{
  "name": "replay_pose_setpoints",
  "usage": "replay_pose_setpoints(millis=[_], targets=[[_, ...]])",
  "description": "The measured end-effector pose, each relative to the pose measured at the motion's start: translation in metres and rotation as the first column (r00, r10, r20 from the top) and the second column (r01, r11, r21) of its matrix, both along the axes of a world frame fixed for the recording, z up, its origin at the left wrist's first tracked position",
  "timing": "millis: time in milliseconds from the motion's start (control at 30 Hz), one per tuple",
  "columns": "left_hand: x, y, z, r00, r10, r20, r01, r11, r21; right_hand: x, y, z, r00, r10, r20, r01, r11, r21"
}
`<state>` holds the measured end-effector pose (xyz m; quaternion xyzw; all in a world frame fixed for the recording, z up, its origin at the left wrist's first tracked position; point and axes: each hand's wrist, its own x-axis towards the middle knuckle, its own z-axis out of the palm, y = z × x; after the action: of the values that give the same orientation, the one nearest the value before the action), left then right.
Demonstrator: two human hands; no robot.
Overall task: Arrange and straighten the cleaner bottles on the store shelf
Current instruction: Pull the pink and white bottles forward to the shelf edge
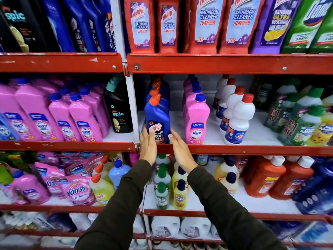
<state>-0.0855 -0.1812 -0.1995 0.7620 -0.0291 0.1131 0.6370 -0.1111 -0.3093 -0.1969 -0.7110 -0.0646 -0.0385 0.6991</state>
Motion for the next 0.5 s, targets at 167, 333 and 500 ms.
replay_pose_setpoints(millis=[167,333,500], targets=[[-0.027,-0.036,-0.006,0.909,0.389,0.148,-0.362,0.915,-0.179,-0.021,-0.018,-0.016,0.881,-0.421,0.216,0.403,0.907,0.123],[-0.039,-0.085,-0.007,0.975,0.066,0.214,-0.036,0.989,-0.141,-0.017,-0.073,-0.009,0.83,-0.538,0.146,0.487,0.828,0.278],[-0.018,-0.115,0.016,0.978,-0.194,-0.069,0.176,0.961,-0.216,-0.006,-0.099,0.001,0.969,-0.245,-0.014,0.245,0.963,0.112]])
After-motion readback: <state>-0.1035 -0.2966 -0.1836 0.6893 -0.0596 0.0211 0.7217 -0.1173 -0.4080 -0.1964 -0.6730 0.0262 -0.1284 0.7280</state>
